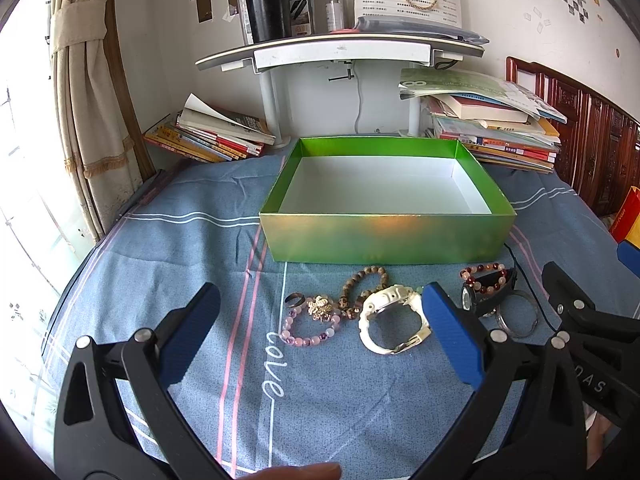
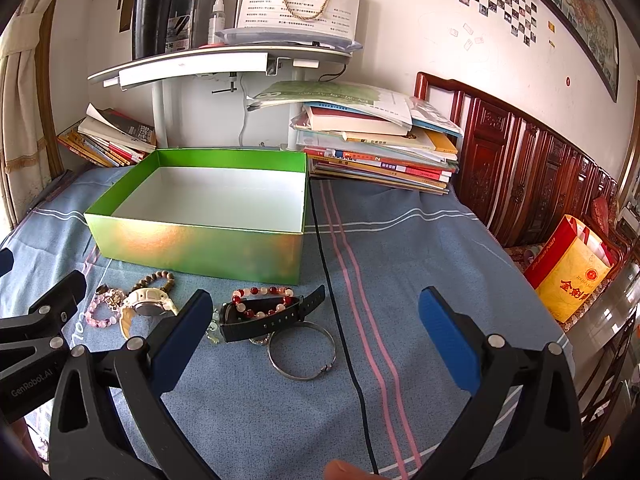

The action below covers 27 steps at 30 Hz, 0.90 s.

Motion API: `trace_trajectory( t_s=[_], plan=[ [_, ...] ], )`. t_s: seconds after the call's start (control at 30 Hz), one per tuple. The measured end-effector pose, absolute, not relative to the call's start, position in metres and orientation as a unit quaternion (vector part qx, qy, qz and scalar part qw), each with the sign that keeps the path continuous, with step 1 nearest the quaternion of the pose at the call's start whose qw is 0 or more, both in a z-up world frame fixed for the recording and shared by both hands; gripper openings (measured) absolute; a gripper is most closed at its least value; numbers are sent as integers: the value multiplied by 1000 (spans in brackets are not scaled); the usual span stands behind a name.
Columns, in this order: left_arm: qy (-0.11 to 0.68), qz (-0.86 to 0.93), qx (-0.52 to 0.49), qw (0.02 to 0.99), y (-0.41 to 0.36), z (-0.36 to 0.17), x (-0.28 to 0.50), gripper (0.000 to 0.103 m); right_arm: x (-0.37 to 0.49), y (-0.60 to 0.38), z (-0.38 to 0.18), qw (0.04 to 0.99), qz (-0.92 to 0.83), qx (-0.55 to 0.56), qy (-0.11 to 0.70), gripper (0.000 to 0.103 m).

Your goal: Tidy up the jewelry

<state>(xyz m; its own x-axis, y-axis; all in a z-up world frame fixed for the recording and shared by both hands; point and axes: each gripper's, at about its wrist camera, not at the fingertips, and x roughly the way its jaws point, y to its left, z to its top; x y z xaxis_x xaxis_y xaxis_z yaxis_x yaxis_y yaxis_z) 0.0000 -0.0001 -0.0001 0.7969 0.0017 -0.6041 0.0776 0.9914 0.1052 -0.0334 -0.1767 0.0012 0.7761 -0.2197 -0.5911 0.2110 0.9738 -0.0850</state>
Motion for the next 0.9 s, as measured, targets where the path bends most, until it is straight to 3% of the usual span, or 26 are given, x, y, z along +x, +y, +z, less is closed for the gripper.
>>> trace_trajectory(
  t_s=[0.9],
  plan=[
    [319, -20, 63, 946, 0, 0, 0, 99, -33, -175, 1, 942, -113, -8, 315, 101]
  ],
)
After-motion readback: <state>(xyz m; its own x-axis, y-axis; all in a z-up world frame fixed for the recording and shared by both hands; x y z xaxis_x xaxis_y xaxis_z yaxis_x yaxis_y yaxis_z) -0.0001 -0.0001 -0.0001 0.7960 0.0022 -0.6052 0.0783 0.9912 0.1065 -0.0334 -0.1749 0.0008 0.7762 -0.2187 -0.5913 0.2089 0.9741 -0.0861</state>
